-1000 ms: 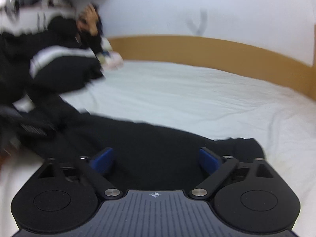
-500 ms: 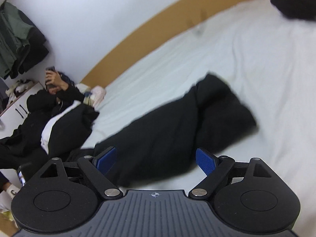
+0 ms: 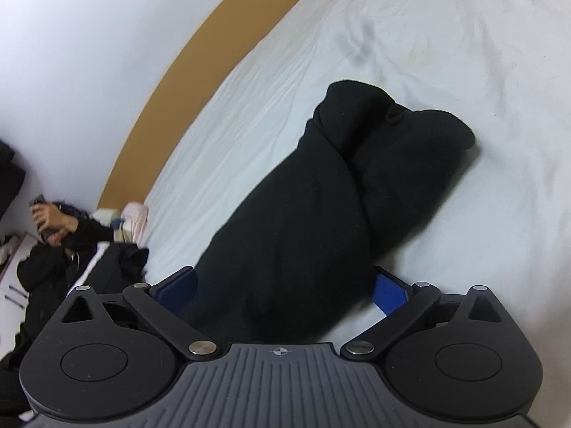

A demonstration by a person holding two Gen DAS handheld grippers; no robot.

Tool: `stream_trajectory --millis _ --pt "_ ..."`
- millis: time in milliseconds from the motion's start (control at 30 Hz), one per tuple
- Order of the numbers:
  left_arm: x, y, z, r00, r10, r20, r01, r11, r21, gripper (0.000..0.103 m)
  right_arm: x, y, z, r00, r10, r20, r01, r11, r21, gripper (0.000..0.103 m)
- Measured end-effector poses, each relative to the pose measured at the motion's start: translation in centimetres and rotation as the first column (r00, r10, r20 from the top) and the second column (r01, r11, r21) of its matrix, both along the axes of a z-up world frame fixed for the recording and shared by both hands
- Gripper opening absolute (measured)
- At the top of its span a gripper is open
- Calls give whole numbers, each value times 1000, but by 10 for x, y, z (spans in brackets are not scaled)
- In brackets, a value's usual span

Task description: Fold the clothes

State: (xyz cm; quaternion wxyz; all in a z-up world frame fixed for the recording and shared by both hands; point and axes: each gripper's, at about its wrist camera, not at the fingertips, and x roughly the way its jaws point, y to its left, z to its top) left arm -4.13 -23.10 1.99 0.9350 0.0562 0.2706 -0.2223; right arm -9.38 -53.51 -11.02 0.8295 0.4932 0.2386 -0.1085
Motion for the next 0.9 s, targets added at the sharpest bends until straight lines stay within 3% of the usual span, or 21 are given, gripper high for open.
stream_trajectory --millis 233,333,367,400,533,600,700,900 --pt "5 3 0 1000 -14 -12 14 1000 -10 103 17 7 -4 986 -165 36 164 986 22 96" --pt "8 5 0 1000 -23 -17 23 1000 -16 103 21 9 -12 979 -197 45 196 980 29 71" --pt "9 6 0 999 -25 -20 25 1000 -19 103 23 9 -15 979 -200 50 198 979 36 46" --pt "10 7 0 999 -28 -24 27 999 -25 103 24 8 -20 980 -189 59 186 981 49 40" --pt "12 9 0 999 -33 -28 32 999 -32 103 26 10 -24 978 -190 87 186 981 51 40" --pt "11 8 0 999 -32 -27 32 999 -29 103 29 14 -24 979 -185 84 182 983 36 50" --pt "9 7 0 999 -32 -26 31 999 -28 103 33 14 -32 984 -164 68 163 987 7 53" --pt "8 7 -1 999 -34 -27 33 999 -29 103 25 11 -33 986 -139 97 139 990 10 35"
